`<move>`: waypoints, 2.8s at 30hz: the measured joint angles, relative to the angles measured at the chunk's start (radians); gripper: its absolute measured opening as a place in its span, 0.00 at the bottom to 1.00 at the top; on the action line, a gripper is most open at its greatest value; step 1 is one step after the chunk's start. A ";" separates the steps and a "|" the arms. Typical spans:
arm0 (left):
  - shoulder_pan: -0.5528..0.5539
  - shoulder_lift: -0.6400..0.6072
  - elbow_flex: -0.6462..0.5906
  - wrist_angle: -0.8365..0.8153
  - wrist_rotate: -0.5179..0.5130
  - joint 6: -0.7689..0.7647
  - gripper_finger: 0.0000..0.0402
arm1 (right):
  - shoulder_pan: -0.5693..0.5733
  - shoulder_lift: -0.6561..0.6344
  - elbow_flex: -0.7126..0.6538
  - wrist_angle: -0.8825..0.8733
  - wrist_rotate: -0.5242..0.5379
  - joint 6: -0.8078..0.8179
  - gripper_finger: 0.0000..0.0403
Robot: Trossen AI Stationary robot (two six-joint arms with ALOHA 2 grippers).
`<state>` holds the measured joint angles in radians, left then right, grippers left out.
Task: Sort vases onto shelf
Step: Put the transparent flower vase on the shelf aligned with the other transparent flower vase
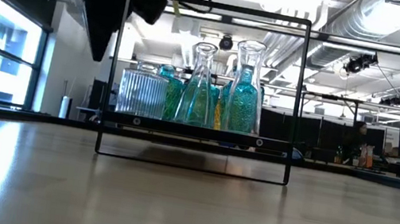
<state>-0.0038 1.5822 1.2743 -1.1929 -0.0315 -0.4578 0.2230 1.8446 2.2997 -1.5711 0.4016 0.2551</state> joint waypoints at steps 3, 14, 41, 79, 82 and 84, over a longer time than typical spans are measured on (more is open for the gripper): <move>0.000 0.010 0.000 0.024 -0.002 0.016 0.00 | 0.000 0.000 0.000 0.000 0.000 0.010 0.42; 0.031 0.009 0.000 0.091 0.038 0.058 0.00 | 0.000 0.000 0.000 0.000 0.000 0.007 0.42; 0.049 0.009 0.000 0.216 0.146 0.040 0.00 | 0.000 0.000 0.000 0.000 0.000 -0.001 0.42; 0.082 0.009 0.001 0.287 0.145 0.014 0.00 | 0.000 0.000 0.000 0.000 0.000 0.010 0.42; 0.082 0.015 0.002 0.304 0.148 0.010 0.00 | 0.000 0.000 0.000 0.000 0.000 0.010 0.42; 0.082 0.022 0.003 0.305 0.164 0.006 0.00 | 0.000 0.000 0.000 0.000 0.000 0.012 0.42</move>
<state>0.0784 1.6038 1.2770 -0.8874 0.1323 -0.4519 0.2234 1.8446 2.2997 -1.5711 0.4015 0.2667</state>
